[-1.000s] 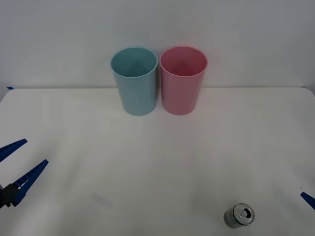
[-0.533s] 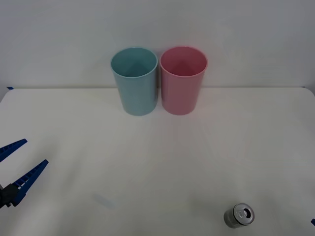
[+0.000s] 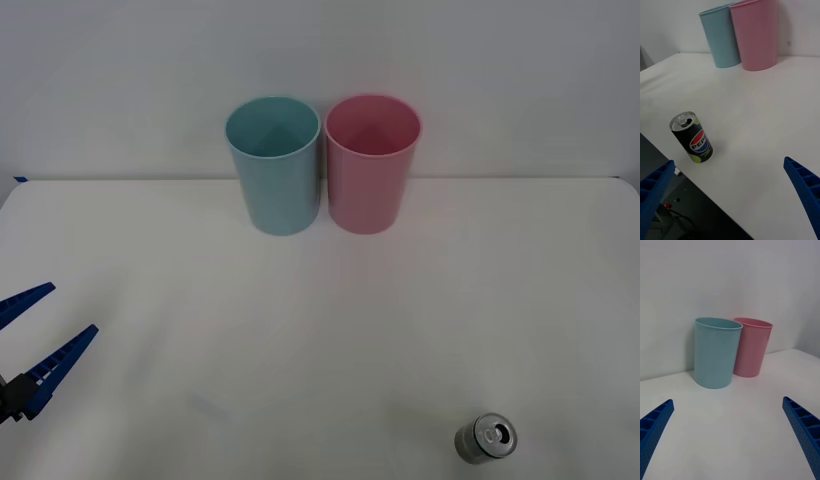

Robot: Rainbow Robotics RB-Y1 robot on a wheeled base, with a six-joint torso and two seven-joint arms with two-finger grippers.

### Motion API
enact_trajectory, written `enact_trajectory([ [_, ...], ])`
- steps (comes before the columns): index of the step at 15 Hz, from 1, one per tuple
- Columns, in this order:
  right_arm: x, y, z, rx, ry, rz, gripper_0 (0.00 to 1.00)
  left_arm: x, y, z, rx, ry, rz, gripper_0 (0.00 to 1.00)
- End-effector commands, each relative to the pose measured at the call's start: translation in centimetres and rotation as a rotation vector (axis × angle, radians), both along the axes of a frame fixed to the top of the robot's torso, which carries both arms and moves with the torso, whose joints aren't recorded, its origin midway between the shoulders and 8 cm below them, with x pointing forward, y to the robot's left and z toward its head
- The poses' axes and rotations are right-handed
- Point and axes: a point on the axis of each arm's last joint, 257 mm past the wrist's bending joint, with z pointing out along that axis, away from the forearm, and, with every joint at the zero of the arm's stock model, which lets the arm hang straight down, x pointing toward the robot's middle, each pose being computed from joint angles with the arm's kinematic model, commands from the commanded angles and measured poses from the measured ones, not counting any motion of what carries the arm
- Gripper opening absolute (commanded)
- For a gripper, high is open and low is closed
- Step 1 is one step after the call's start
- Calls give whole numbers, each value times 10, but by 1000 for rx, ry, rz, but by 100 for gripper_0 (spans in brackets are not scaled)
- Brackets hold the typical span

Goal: Grasp the object on the table and drop it into the matching bin: aluminum can to the light blue bin, PET bottle to the pink bin.

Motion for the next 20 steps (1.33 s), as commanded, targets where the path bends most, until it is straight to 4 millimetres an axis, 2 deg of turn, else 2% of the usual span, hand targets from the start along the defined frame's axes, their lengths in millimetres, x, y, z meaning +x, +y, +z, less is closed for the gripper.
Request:
enact_trajectory([
  [1, -3, 6, -6, -41, -45, 12, 100, 0, 0, 0, 0, 0, 0, 100],
  [7, -8, 26, -34, -14, -84, 4, 100, 0, 0, 0, 0, 0, 0, 100],
  [12, -6, 55, -43, 39, -110, 9, 100, 0, 0, 0, 0, 0, 0, 100],
  [15, 1, 72, -53, 52, -150, 6, 100, 0, 0, 0, 0, 0, 0, 100],
  [20, 12, 91, -68, 51, -178, 20, 100, 0, 0, 0, 0, 0, 0, 100],
])
